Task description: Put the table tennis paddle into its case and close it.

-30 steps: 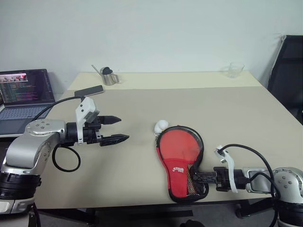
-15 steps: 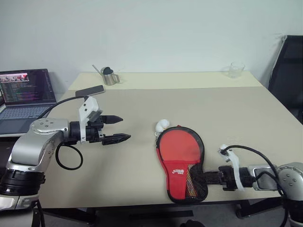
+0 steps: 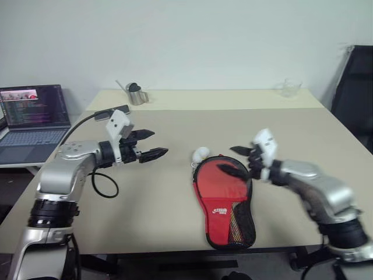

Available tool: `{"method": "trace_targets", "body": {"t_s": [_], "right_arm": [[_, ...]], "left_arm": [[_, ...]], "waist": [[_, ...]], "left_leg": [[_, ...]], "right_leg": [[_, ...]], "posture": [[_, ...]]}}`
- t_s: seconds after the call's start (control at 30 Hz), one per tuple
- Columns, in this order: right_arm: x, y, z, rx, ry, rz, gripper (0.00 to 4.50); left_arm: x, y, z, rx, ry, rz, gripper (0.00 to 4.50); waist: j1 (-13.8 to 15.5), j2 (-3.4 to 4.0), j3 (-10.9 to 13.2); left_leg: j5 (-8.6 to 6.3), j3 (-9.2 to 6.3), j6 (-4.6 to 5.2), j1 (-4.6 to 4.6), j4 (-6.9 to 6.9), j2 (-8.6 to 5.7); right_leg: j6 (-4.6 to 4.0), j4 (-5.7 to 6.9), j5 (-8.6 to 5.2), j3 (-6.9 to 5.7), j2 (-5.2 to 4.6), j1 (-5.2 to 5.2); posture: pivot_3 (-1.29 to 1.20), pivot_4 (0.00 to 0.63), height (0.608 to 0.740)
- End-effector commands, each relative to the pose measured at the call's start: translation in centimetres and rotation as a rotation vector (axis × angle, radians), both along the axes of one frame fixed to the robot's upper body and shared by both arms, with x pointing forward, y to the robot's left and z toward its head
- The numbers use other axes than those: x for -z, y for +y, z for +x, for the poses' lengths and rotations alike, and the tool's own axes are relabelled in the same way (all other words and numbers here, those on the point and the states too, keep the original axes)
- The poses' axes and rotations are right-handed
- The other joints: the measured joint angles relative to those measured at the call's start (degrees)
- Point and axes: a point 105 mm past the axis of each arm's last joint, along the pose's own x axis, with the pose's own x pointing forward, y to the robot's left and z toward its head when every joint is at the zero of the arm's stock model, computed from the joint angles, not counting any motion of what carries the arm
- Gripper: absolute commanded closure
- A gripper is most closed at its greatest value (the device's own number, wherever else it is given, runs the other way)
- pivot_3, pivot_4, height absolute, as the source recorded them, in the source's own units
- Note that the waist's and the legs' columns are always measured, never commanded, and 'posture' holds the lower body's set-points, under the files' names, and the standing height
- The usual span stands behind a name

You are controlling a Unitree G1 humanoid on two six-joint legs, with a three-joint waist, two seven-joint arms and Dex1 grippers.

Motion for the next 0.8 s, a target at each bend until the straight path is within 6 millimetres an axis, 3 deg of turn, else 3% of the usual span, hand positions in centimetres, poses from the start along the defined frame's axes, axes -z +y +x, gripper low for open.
{"method": "trace_targets", "body": {"t_s": [0.03, 0.17, 0.33, 0.47, 0.6, 0.8], "right_arm": [[2.2, 0.1, 1.7, 0.098, -0.061, -0.039, 0.03], [4.7, 0.8, 1.4, 0.099, -0.008, -0.020, 0.03], [7.2, 0.8, 1.2, 0.088, 0.046, -0.049, 0.03], [7.6, 1.0, 1.4, 0.095, 0.075, -0.017, 0.03], [7.5, 1.3, 1.2, 0.085, 0.070, -0.016, 0.03], [7.5, 1.5, 1.1, 0.085, 0.074, -0.009, 0.03]], "left_arm": [[-0.7, -1.2, 1.1, -0.017, -0.033, 0.020, 0.00], [-0.3, -3.4, 2.4, -0.024, -0.018, -0.005, 0.00], [0.4, -6.6, 3.5, -0.001, 0.005, -0.027, 0.00], [1.9, -8.4, 4.1, 0.024, 0.067, -0.030, 0.00], [4.8, -8.1, 5.0, -0.029, 0.124, 0.036, 0.00], [7.0, -8.8, 6.3, -0.068, 0.094, 0.145, 0.00]], "waist": [[0.6, 0.00, 0.0], [1.0, -0.03, 0.0], [0.7, -0.03, -0.1], [0.5, -0.05, -0.2], [0.1, -0.06, -0.4], [-0.3, -0.16, -0.5]], "left_leg": [[-0.01, 0.00, -0.01, -0.12, 0.02, -0.05], [0.00, 0.02, -0.02, -0.92, 0.21, -0.19], [0.00, 0.05, -0.02, -0.88, 0.20, -0.18], [0.01, 0.09, -0.03, -0.67, 0.19, -0.14], [0.01, 0.13, -0.03, -0.55, 0.19, -0.11], [0.01, 0.12, -0.03, -0.55, 0.20, -0.11]], "right_leg": [[0.00, -0.04, 0.00, 0.01, -0.03, -0.09], [0.13, -0.04, 0.10, 0.03, -0.18, -0.88], [0.14, 0.05, 0.11, 0.03, -0.17, -0.90], [0.13, 0.13, 0.12, 0.09, -0.08, -0.74], [0.12, 0.19, 0.13, 0.12, -0.03, -0.68], [0.12, 0.20, 0.13, 0.13, -0.01, -0.67]], "posture": [[0.00, 0.150, 0.740], [0.00, 0.150, 0.740], [0.00, 0.150, 0.740], [0.00, 0.150, 0.740], [0.00, 0.150, 0.740], [0.00, 0.150, 0.740]]}}
